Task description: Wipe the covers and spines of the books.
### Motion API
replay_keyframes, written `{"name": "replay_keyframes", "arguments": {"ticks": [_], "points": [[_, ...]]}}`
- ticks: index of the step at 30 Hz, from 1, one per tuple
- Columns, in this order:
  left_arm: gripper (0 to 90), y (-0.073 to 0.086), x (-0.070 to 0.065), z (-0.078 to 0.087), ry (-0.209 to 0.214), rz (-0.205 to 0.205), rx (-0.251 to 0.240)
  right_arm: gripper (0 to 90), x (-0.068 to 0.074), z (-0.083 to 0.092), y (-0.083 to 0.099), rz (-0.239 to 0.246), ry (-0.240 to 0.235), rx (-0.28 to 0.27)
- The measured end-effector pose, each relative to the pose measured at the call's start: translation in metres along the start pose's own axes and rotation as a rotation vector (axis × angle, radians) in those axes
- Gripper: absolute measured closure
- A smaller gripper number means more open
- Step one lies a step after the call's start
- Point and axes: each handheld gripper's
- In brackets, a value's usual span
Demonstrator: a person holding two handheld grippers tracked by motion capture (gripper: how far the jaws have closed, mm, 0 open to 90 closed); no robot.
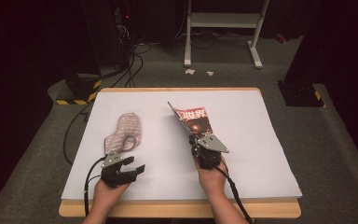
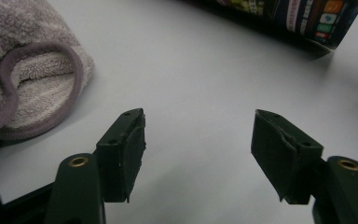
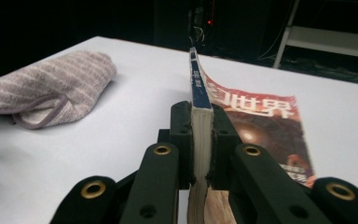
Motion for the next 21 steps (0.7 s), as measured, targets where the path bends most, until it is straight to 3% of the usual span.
{"name": "replay_keyframes", "arguments": {"ticks": [13,17,18,19,21], "points": [[35.3,0.000,-0.001,0.000,0.003,-0.003,0.001,78.8,0.030,-0.019,0.014,0.009,-0.063,0.048],[35.3,0.000,-0.001,-0.001,0.001,-0.012,0.009,61.2,0.041,-0.022,0.013,0.006,-0.166,0.078],[35.3,0.000,-0.002,-0.002,0.002,-0.012,0.010,58.1,0.045,-0.020,0.013,-0.003,-0.236,0.068],[35.3,0.000,-0.003,-0.002,0.003,-0.015,0.011,54.7,0.047,-0.017,0.012,-0.008,-0.267,0.050],[35.3,-0.001,-0.005,-0.002,0.000,-0.026,0.013,51.5,0.050,-0.009,0.008,0.007,-0.269,0.025]]}}
Point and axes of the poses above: each handheld gripper's, and its own axes: z roughly backward along the jaws, y roughly out of its underside, x roughly to its left, and after that the axes turned 4 degrees about y, right-handed
